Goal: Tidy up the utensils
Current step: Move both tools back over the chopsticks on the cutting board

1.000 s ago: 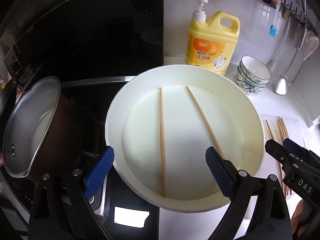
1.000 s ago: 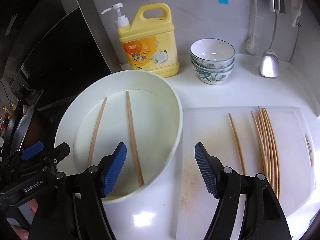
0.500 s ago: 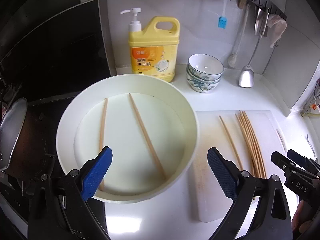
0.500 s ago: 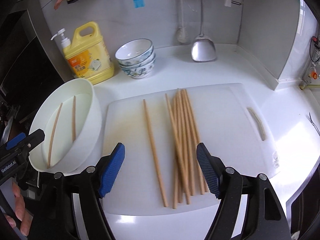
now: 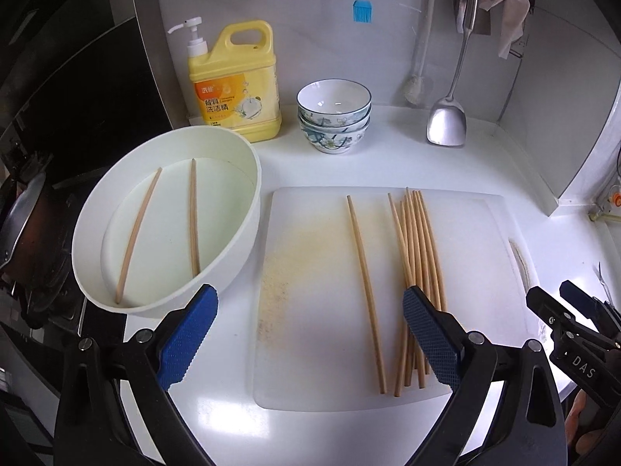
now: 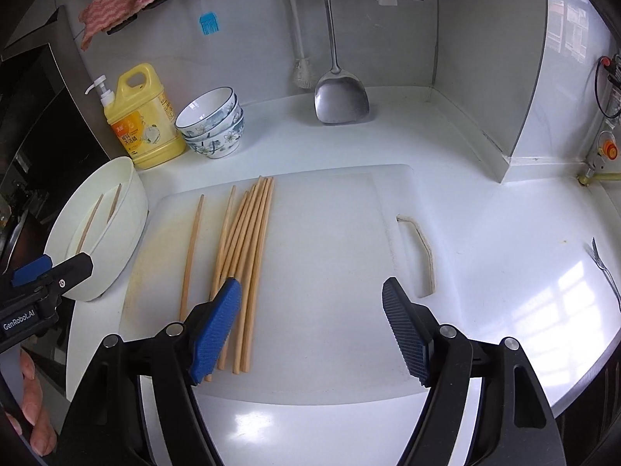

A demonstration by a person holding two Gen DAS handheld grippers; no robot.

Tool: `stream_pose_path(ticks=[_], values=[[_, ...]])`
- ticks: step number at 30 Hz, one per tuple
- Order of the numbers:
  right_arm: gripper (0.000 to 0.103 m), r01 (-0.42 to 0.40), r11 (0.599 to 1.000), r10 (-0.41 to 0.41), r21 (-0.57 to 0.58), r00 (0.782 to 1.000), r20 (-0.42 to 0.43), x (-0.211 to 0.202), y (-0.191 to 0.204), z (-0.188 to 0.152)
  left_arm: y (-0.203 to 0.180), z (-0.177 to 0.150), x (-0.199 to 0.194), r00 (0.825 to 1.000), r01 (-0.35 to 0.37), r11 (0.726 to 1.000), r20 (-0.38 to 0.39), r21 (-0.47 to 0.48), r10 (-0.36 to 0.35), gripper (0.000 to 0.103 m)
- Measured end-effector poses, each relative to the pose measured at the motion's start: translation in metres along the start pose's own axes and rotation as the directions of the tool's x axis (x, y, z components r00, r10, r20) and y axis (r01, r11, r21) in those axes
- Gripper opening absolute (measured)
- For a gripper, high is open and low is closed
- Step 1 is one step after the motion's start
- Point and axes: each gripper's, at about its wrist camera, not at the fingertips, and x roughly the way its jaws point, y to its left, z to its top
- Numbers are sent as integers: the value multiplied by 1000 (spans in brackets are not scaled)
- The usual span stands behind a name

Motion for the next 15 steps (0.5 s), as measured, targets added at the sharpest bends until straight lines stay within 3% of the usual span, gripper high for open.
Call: stream_pose_path(ticks=[5, 15], values=[[72, -32, 999, 32, -10, 999, -7, 10, -2, 3, -10, -5, 9, 1000, 1, 1000, -25, -14, -2, 96], [72, -18, 1000, 18, -24, 1000, -7, 60, 15, -1, -13, -13, 64, 1000, 3, 1000, 9, -23, -2, 96]])
